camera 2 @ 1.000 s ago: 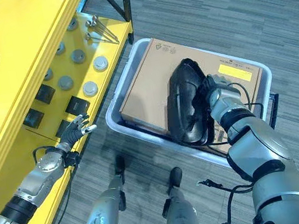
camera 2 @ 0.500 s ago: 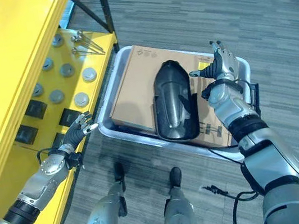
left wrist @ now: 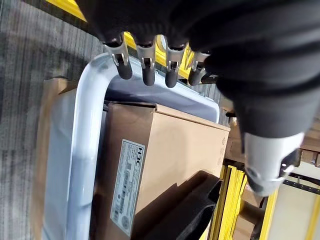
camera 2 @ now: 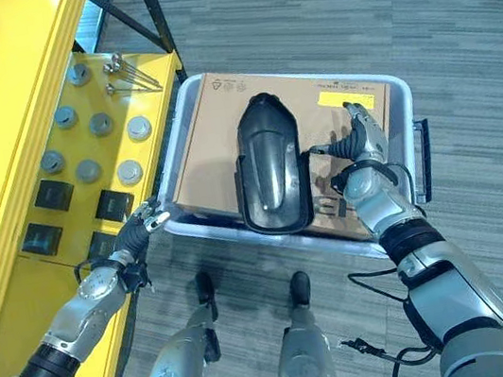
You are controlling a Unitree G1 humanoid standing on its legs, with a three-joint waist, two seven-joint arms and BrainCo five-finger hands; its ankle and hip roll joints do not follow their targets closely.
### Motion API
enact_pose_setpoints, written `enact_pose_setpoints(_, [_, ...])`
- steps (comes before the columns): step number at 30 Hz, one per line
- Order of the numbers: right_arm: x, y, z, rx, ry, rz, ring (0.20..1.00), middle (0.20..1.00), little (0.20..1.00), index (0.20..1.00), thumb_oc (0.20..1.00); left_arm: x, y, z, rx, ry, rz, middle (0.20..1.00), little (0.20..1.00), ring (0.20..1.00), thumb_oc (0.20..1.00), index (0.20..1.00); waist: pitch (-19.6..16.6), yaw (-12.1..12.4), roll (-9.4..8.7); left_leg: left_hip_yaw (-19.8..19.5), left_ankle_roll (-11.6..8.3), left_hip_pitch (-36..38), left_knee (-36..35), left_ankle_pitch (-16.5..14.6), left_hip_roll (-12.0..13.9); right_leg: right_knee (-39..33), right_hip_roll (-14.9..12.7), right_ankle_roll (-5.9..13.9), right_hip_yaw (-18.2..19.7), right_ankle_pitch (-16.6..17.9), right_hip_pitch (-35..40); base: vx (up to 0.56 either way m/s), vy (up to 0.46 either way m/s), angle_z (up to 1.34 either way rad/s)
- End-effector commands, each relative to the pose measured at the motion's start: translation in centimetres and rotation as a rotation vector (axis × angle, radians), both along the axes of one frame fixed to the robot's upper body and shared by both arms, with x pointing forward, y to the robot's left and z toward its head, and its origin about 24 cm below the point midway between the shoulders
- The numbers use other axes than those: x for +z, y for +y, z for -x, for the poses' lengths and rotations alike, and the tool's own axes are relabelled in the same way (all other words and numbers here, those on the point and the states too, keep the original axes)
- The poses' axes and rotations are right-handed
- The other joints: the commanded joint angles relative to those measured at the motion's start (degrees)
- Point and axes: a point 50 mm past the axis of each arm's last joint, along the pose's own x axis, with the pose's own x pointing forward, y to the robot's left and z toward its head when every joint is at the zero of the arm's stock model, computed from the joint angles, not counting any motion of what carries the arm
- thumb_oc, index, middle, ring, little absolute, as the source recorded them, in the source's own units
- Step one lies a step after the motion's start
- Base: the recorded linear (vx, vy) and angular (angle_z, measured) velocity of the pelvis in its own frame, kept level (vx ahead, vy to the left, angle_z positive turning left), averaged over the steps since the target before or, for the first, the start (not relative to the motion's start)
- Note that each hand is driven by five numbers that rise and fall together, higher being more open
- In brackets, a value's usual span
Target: Move parts from the plastic box to the shelf.
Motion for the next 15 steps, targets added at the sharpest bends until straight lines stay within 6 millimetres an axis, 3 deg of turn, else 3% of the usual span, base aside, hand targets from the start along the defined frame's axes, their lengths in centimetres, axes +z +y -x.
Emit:
enact_pose_setpoints(1, [3.0, 3.0, 0.3, 0.105, -0.244, 0.021, 1.000, 1.000, 1.000, 1.000, 1.000, 0.6, -0.4, -0.1, 0.011, -0.046, 0.021, 1.000, 1.000, 1.000, 1.000, 1.000, -1.5, 0.7, -1.60, 2.2, -1.39, 3.6, -0.2, -7.2, -0.7, 2.3, -1.4, -1.02, -0.6, -3.9, -0.6, 0.00, 0.000, 0.00])
enact_pose_setpoints(10, [4.1, 4.6, 3.4, 0.073, -0.524, -0.020, 1.000, 1.000, 1.000, 1.000, 1.000, 0.2, -1.1, 0.7, 0.033, -0.047, 0.063, 1.000, 1.000, 1.000, 1.000, 1.000, -1.7, -1.3, -1.45, 3.1, -1.19, 4.2, -0.2, -7.7, -0.7, 2.5, -1.1, -1.04, 0.7, -4.2, -0.7, 0.02, 0.035, 0.00])
enact_pose_setpoints(15, [3.6, 5.2, 3.9, 0.128, -0.472, -0.031, 1.000, 1.000, 1.000, 1.000, 1.000, 0.0, -1.2, 0.8, 0.050, -0.036, 0.074, 1.000, 1.000, 1.000, 1.000, 1.000, -1.9, -2.2, -1.76, 3.6, -1.26, 4.8, -0.2, -7.9, -0.5, 2.5, -1.0, -0.88, 1.3, -4.3, -0.6, 0.02, 0.026, -0.06])
